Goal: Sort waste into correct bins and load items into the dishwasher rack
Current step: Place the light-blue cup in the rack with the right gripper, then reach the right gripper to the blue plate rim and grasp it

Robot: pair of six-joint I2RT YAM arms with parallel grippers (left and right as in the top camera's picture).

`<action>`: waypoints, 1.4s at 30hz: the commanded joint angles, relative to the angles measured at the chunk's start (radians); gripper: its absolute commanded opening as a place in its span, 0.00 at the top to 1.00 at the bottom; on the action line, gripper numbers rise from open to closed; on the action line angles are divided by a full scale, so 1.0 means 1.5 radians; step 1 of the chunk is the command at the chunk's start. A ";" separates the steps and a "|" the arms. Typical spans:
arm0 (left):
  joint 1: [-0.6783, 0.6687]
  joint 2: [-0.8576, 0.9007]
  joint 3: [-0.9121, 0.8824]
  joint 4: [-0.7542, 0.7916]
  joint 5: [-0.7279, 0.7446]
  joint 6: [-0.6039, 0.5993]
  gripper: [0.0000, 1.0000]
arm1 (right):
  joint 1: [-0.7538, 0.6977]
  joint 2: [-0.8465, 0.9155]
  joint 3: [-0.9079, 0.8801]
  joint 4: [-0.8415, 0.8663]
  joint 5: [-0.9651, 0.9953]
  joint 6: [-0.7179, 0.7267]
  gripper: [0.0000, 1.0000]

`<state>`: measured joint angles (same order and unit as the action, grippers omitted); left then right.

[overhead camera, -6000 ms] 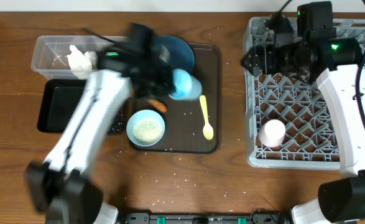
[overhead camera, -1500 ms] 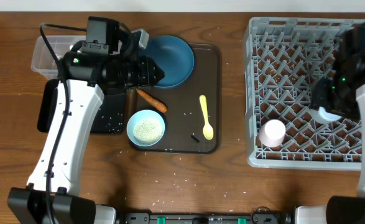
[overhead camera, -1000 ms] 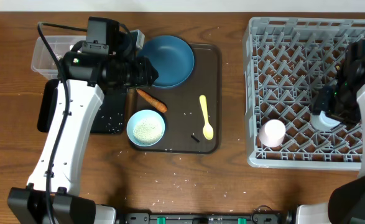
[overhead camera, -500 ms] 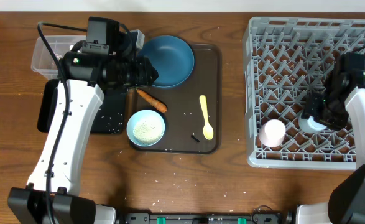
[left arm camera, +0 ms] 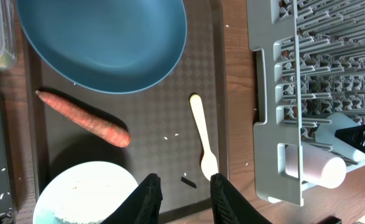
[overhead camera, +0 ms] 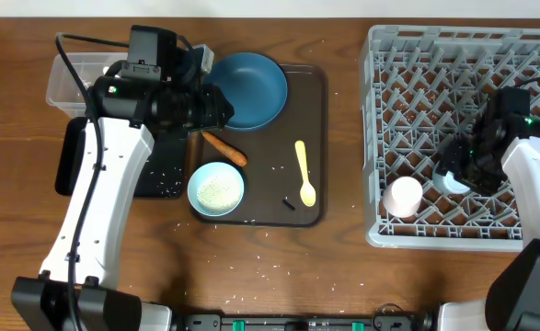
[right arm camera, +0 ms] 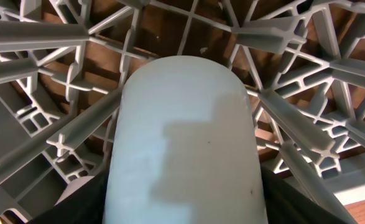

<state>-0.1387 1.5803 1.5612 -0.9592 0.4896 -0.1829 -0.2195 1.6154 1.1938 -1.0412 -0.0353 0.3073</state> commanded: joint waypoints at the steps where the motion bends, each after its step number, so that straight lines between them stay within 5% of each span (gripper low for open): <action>1: 0.001 0.002 -0.006 -0.001 -0.008 0.004 0.71 | -0.004 0.006 -0.025 -0.011 0.023 0.017 0.34; 10: 0.001 0.002 -0.006 -0.003 -0.008 0.001 0.71 | -0.006 0.005 -0.018 -0.011 0.023 0.012 0.11; 20: 0.001 0.002 -0.006 -0.003 -0.008 -0.001 0.71 | -0.007 0.004 0.025 -0.030 0.023 0.000 0.11; 29: 0.001 0.002 -0.006 -0.003 -0.008 -0.006 0.71 | -0.005 0.000 0.189 -0.155 0.012 -0.048 0.10; 36: 0.001 0.001 -0.006 -0.015 -0.008 -0.006 0.71 | 0.026 -0.003 0.308 -0.221 -0.089 -0.123 0.12; 42: 0.001 0.001 -0.006 -0.075 -0.045 -0.006 0.71 | 0.120 -0.013 0.335 -0.166 -0.180 -0.128 0.18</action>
<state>-0.1383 1.5803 1.5600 -1.0409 0.4816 -0.1860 -0.1108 1.6127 1.6760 -1.3106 -0.2089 0.1440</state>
